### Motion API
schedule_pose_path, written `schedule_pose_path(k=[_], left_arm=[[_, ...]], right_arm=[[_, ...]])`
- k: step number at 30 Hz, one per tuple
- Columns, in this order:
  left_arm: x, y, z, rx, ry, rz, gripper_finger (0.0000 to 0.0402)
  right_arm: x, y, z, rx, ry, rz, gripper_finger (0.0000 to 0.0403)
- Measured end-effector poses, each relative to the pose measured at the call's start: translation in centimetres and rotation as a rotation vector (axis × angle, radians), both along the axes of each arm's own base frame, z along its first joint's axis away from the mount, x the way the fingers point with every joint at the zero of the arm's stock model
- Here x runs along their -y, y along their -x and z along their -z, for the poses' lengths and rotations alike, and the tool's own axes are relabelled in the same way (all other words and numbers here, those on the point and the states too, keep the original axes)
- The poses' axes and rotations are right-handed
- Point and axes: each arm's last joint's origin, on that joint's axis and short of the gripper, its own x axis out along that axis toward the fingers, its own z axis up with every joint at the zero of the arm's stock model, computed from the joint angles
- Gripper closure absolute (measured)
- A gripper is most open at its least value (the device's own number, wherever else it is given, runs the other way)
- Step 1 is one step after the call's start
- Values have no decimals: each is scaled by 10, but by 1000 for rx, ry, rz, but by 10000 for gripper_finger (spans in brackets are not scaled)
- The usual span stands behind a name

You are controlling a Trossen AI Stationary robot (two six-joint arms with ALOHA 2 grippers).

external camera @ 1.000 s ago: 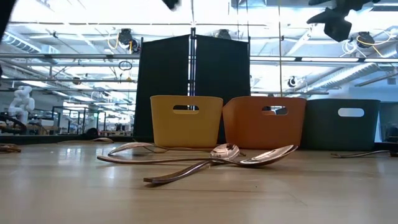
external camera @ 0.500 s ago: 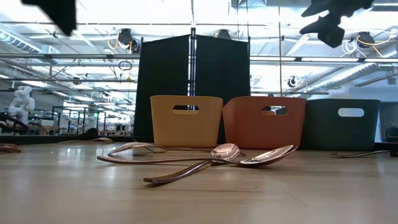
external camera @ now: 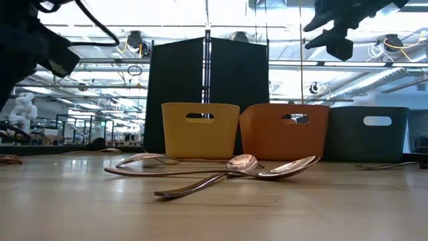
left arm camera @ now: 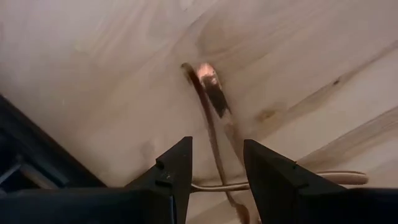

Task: Sort silverware
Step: Put the copper fork into the orange bin

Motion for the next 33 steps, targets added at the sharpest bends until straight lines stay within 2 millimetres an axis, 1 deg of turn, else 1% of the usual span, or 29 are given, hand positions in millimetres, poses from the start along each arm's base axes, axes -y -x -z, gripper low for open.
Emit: schedule_pose_path(k=[5, 11, 15, 19, 22, 26, 33], left_arm=[[0, 3, 3, -39, 29, 1, 262], [1, 1, 3, -15, 44, 18, 262], [2, -1, 7, -34, 33, 40, 262], [5, -3, 16, -76, 27, 67, 262], [6, -2, 25, -104, 56, 66, 262], [3, 3, 33, -144, 44, 38, 262], [8, -3, 35, -66, 83, 52, 262]], right_arm=[[3, -8, 6, -35, -16, 1, 234], [5, -13, 10, -62, -22, -2, 234], [6, -14, 11, -69, -20, -5, 234], [6, -14, 11, -69, -7, -13, 234], [6, -14, 11, -70, 0, -18, 234], [6, -14, 11, -71, 13, -27, 234], [6, -14, 11, -72, 16, -32, 234]])
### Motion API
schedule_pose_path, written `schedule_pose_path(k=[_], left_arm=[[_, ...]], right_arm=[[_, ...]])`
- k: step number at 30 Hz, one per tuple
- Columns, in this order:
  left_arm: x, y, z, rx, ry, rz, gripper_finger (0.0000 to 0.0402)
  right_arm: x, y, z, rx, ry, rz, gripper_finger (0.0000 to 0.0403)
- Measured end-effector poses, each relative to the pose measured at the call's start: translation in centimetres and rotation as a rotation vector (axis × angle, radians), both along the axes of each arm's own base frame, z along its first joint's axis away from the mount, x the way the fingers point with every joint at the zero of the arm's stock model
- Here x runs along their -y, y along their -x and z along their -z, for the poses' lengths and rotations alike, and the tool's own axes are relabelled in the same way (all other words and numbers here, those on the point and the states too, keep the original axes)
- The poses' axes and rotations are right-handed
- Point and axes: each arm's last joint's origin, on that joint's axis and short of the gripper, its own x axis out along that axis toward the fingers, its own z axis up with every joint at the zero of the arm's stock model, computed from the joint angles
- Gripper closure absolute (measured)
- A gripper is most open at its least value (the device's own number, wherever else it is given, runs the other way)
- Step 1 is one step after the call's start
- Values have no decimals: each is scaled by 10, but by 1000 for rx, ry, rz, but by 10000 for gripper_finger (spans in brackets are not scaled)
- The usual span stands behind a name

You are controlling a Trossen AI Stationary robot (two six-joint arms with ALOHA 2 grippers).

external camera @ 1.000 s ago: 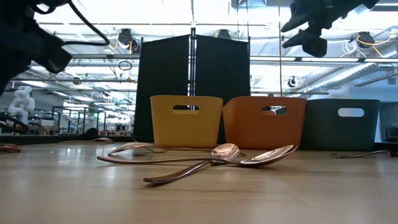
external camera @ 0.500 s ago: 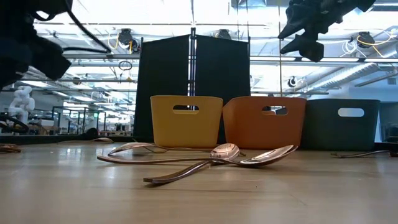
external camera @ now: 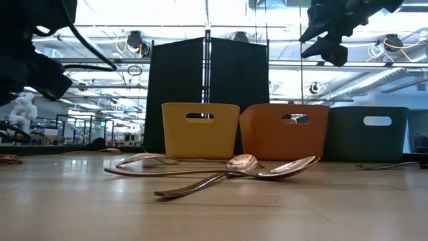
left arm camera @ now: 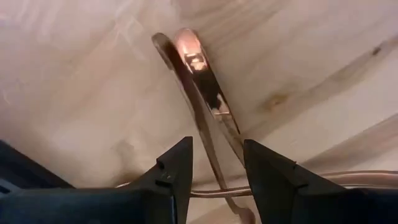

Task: Sort silverware
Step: Put the copper fork into the orange bin

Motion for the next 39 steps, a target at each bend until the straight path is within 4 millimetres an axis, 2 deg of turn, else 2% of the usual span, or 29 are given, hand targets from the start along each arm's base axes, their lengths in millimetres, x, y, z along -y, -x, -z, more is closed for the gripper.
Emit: schedule_pose_path(k=[5, 16, 31, 34, 39], left_arm=[[-1, 4, 2, -59, -33, 0, 262], [0, 2, 5, -51, -25, 26, 262], [7, -9, 28, -104, -9, 99, 265], [7, -9, 29, -104, -6, 97, 289], [8, -11, 30, -87, -6, 95, 380]], right_arm=[[0, 0, 0, -1, 0, 0, 234], [0, 0, 0, -3, 10, -7, 234], [-1, 2, 3, -34, -4, -6, 234], [-1, 2, 3, -34, -4, -6, 234], [-1, 2, 3, -34, -3, -7, 234]])
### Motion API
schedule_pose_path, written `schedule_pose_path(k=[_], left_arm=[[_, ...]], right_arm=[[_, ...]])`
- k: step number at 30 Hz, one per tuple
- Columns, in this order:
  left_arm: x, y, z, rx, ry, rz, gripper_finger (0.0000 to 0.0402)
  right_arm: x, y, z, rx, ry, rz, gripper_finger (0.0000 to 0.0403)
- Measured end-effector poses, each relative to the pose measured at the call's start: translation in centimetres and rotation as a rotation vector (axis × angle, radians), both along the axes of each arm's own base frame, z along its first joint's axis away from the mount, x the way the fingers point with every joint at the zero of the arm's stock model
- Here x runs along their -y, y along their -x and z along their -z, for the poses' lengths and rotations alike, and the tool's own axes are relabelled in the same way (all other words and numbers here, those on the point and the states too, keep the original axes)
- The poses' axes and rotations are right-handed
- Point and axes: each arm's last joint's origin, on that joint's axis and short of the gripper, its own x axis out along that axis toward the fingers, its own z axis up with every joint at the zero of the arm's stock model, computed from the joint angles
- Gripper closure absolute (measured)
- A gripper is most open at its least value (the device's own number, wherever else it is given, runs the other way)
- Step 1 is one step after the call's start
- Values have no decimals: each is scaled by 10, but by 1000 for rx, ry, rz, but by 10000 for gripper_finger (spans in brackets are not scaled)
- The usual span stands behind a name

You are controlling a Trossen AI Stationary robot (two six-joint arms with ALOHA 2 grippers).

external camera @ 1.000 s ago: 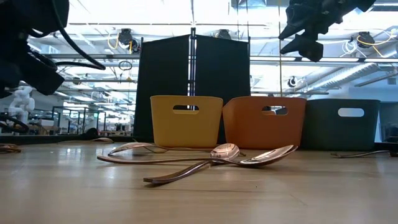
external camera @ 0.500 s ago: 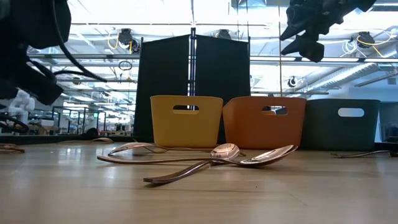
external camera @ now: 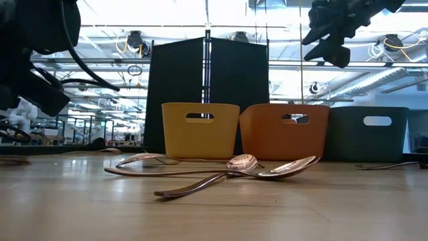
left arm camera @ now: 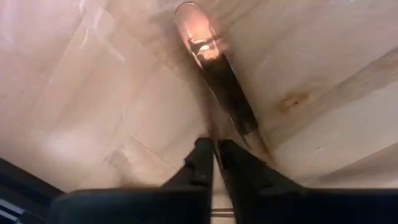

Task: Sort silverware
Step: Put the copper fork into the orange bin

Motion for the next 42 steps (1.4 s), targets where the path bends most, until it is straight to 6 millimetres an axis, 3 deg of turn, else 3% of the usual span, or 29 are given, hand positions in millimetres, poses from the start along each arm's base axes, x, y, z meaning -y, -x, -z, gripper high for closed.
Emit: schedule_pose_path(k=[11, 16, 26, 36, 42], left_arm=[[-2, -5, -7, 90, -145, -110, 400], [-11, -6, -21, 315, -379, -235, 401], [-20, -4, -42, 595, -581, -393, 401], [-18, -18, -50, 868, -731, -368, 401], [-25, -15, -64, 965, -821, -393, 402]], right_arm=[[0, 0, 0, -1, 1, 0, 234], [0, 0, 0, -2, 1, 0, 234], [0, 0, 0, -2, -16, 10, 234], [-1, 0, 0, 3, -59, 13, 234], [-1, 0, 0, 5, -72, 22, 234]])
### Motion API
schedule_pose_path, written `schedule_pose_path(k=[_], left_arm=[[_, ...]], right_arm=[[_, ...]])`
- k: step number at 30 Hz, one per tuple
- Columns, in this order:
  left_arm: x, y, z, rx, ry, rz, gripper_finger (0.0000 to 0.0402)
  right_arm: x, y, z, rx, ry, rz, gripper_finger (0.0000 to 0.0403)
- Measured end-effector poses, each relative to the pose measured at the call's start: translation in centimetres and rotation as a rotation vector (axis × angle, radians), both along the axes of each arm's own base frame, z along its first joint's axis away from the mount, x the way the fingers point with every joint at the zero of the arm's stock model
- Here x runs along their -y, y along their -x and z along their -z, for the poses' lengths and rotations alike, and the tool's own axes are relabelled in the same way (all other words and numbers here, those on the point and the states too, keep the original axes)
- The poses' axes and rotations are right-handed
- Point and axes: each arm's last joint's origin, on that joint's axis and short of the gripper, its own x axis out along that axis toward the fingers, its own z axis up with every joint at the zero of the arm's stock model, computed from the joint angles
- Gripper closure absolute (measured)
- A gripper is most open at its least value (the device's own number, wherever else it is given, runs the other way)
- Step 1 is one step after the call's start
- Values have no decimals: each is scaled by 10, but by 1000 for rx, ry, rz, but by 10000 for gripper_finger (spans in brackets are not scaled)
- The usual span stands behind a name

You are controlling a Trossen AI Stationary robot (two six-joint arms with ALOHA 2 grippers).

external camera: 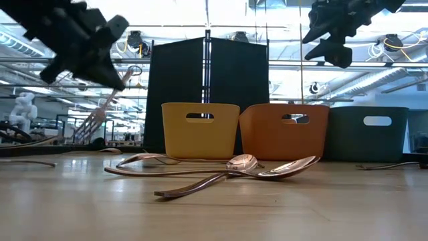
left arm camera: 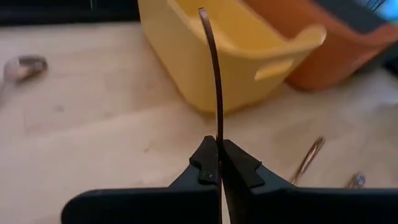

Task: Sort silverware
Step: Put the copper fork into the orange bin

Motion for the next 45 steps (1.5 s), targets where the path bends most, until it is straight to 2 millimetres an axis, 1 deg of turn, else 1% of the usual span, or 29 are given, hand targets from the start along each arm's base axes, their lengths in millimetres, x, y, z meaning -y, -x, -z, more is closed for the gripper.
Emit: schedule_pose_path(k=[4, 7, 11, 15, 18, 22, 24, 27, 30, 34, 38, 40, 42, 45], left_arm=[[-9, 0, -25, 7, -84, 34, 402], [-17, -3, -52, -31, -164, 82, 402], [-30, -15, -87, -113, -314, 168, 402], [-43, -32, -123, -203, -511, 257, 402], [-54, -40, -147, -270, -660, 295, 402], [-71, -45, -175, -328, -801, 274, 402], [-80, -47, -182, -329, -849, 286, 402], [-95, -50, -183, -320, -888, 367, 402], [-116, -59, -176, -324, -879, 431, 402], [-146, -75, -158, -411, -906, 566, 402], [-181, -98, -130, -512, -988, 732, 402], [-198, -111, -118, -516, -1075, 801, 402], [-211, -125, -106, -495, -1204, 854, 402], [-221, -149, -87, -499, -1483, 896, 402]], right_arm=[[0, -1, -2, 18, -8, 11, 234], [1, -2, -3, 36, -5, 14, 234], [1, -3, -5, 63, 4, 14, 234], [2, -5, -8, 89, -4, 26, 234], [2, -5, -9, 100, -3, 28, 234], [3, -6, -11, 123, 5, 28, 234], [3, -7, -11, 132, -17, 46, 234], [3, -7, -12, 140, -34, 60, 234], [3, -7, -12, 140, -56, 76, 234], [4, -7, -12, 137, -84, 128, 234], [5, -7, -12, 141, -120, 176, 234], [5, -8, -15, 168, -135, 187, 234], [6, -8, -19, 209, -129, 191, 234], [10, -4, -25, 268, -121, 220, 234]])
